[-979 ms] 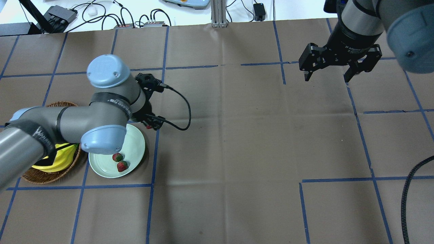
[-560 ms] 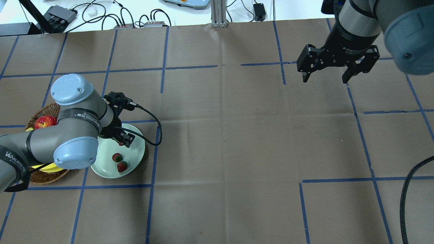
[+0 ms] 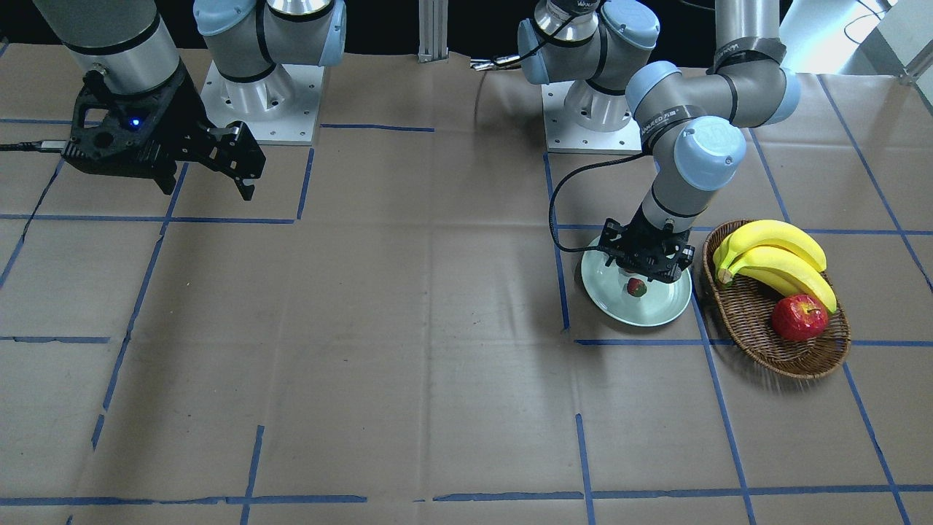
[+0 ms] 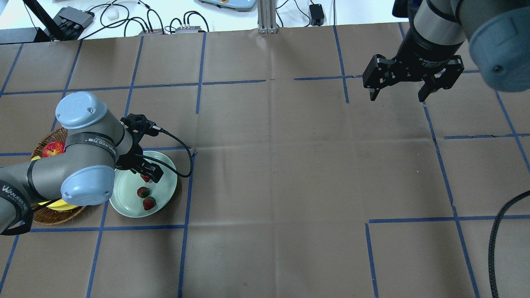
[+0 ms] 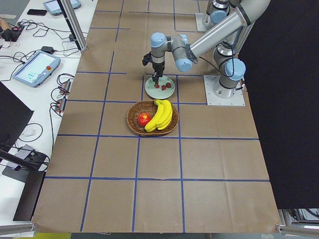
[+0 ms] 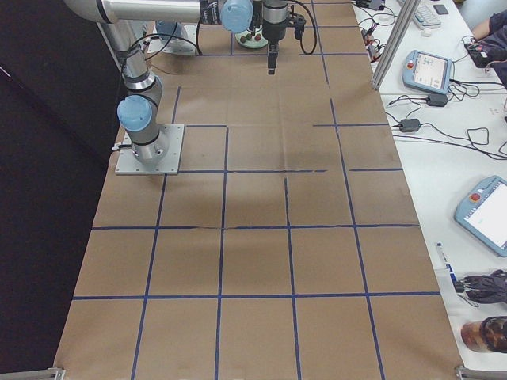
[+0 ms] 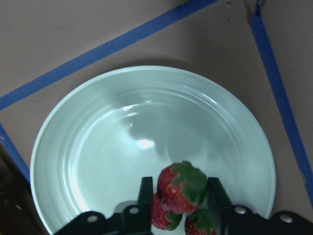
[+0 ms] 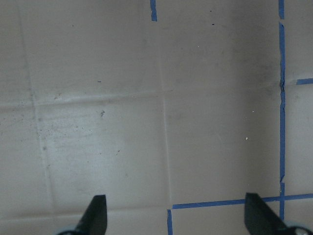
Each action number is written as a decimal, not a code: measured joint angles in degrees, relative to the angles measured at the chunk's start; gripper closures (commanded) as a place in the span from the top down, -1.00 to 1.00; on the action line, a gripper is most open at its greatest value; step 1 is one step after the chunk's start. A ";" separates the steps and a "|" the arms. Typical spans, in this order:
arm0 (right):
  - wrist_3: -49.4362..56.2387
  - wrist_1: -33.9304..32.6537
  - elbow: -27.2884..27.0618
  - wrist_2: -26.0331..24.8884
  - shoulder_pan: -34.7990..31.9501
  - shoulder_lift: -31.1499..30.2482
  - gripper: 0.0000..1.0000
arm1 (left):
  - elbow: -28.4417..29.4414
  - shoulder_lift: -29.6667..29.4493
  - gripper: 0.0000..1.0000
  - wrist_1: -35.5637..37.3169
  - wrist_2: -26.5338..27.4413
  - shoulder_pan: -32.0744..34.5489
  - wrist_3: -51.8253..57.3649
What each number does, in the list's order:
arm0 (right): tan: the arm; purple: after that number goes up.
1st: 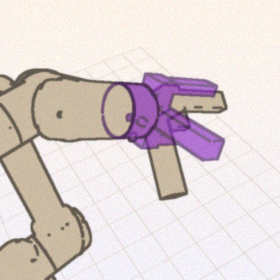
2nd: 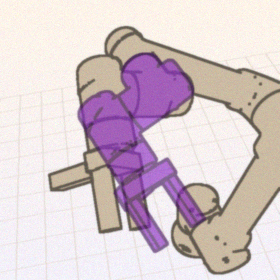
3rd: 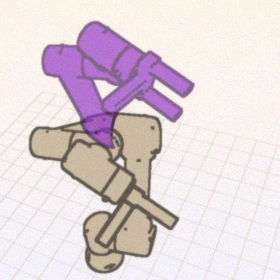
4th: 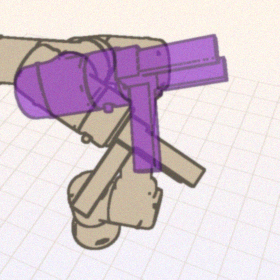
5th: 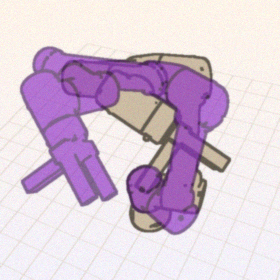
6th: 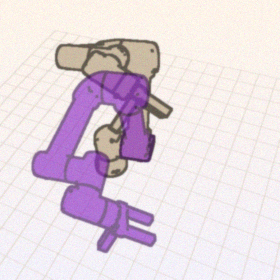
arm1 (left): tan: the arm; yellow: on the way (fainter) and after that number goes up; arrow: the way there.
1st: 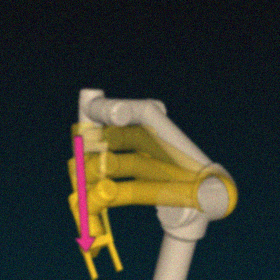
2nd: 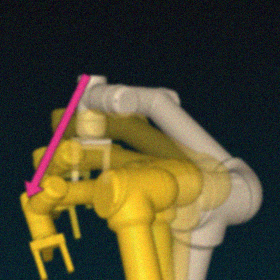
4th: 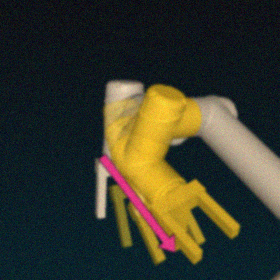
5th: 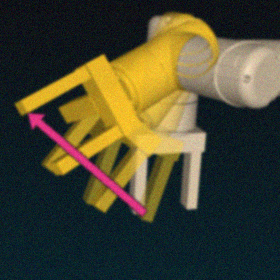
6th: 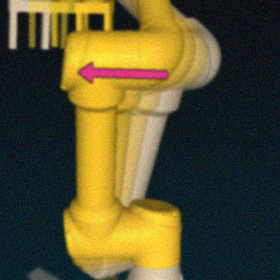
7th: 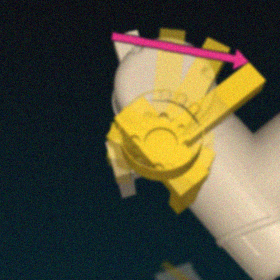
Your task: Collect all strawberries into plate
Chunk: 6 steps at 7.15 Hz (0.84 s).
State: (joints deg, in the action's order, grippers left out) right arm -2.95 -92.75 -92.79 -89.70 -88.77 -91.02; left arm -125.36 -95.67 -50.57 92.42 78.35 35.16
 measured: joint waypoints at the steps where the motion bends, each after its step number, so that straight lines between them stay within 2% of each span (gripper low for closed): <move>1: 0.33 0.02 -0.02 -0.42 0.00 0.02 1.00 | 0.59 -0.05 0.76 -0.42 -0.21 0.32 -0.87; 3: 0.63 -0.03 -0.02 -1.73 0.00 0.05 1.00 | 5.42 -0.23 0.76 -6.81 -3.41 2.37 -7.49; 6: 0.59 -0.06 -0.02 -1.54 0.00 0.05 1.00 | 19.56 0.67 0.87 -25.33 -5.31 11.24 -25.85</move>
State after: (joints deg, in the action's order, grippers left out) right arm -2.36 -92.81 -92.81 -91.24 -88.77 -90.97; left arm -105.81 -95.00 -75.90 87.11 89.59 9.31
